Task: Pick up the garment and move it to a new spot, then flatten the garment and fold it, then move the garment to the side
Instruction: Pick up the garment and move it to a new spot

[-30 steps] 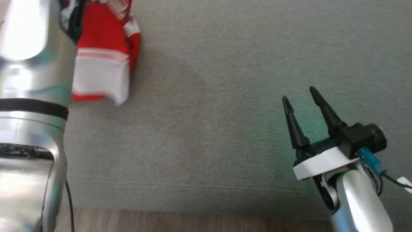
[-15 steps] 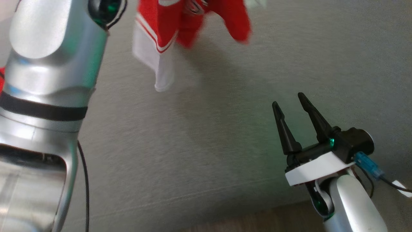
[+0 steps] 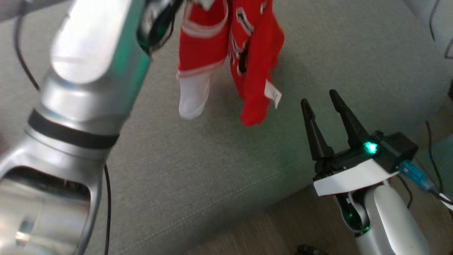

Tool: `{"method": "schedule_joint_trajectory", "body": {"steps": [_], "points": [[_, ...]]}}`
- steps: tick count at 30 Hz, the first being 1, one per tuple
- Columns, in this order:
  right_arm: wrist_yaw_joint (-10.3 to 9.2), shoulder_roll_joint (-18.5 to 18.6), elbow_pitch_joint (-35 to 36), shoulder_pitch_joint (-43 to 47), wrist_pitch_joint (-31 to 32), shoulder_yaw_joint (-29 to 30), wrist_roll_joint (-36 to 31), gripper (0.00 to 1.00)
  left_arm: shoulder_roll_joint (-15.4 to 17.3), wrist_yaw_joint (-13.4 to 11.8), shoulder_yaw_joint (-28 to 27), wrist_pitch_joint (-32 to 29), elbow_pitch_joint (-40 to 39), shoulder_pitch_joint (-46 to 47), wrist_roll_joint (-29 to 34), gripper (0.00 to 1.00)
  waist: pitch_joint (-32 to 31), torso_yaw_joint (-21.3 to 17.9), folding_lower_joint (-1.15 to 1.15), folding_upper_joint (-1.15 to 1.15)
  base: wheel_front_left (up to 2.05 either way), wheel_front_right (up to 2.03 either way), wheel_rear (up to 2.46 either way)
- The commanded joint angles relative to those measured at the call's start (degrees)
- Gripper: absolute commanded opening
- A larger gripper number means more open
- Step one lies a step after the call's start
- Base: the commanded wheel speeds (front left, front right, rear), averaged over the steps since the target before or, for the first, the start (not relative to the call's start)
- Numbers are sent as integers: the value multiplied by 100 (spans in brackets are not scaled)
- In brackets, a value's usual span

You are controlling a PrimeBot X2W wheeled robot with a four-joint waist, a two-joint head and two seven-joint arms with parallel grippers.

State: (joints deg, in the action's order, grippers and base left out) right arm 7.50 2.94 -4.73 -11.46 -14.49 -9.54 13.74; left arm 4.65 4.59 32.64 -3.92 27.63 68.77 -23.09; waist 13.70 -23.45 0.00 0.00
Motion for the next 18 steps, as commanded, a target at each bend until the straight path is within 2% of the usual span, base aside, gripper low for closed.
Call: {"method": "schedule_joint_trajectory", "body": {"steps": [1,6,11,12,13,15,18], "points": [[-1,-6,235,-223,-51,-126,46,100,203,-51,-121,30,-65,71,57,0,219,-149,0,0,0,0,0],[-1,-6,376,-385,-51,-174,95,100,277,-210,157,376,646,-242,388,0,620,-165,0,0,0,0,0],[-1,-6,524,-595,-51,-380,236,100,174,-437,354,1005,1621,-388,639,0,944,-148,0,0,0,0,0],[-1,-6,548,-618,-51,-433,246,100,139,-468,386,1156,1809,-396,668,34,967,-134,0,0,0,0,0],[-1,-6,562,-631,-51,-489,245,100,95,-465,395,1292,1979,-412,650,100,974,-113,0,0,0,0,0],[-1,-6,567,-619,-51,-537,197,100,6,-408,398,1523,2236,-454,563,100,926,-21,0,0,0,0,0],[-1,-6,500,-528,-51,-469,132,100,-75,-461,352,1787,2302,-544,470,100,770,205,0,0,0,0,0]]}}
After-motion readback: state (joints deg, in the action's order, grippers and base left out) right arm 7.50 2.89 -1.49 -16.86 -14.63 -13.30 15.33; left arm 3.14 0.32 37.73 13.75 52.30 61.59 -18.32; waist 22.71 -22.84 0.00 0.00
